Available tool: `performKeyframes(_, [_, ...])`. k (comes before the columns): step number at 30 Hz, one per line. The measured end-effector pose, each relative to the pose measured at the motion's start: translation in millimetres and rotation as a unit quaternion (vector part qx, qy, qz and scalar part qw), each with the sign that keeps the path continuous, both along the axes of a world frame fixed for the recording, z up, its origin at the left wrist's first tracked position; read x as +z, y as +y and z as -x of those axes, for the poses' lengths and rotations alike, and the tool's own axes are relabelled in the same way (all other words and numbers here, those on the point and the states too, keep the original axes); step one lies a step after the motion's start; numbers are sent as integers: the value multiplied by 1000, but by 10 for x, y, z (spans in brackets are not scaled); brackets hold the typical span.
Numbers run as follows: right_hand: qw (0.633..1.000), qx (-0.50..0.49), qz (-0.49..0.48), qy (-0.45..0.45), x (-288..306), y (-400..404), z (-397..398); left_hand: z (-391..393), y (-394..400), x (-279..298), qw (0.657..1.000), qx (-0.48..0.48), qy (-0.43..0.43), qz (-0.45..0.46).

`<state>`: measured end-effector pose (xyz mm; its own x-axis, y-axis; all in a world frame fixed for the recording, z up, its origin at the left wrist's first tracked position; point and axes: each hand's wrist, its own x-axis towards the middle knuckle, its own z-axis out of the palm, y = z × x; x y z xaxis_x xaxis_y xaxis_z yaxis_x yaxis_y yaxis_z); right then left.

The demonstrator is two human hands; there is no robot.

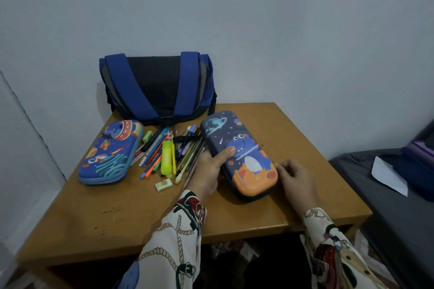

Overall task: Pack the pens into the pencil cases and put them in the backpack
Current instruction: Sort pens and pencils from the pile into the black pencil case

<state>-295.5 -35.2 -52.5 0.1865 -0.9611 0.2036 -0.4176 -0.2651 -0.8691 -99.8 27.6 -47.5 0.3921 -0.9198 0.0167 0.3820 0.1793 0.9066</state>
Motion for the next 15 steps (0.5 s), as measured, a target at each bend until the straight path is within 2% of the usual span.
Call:
performKeyframes(4, [1000, 0, -9, 4, 23, 18, -18, 14, 15, 27, 995, -85, -50, -20])
performKeyframes(9, [999, 4, 10, 37, 35, 48, -14, 42, 19, 32, 996, -80, -36, -1])
performKeyframes(13, [993, 30, 47, 100, 23, 85, -28, 37, 34, 32, 995, -86, -40, 11])
performKeyframes(15, [994, 26, 54, 87, 12, 75, -27, 22, 43, 49, 995, -92, -35, 13])
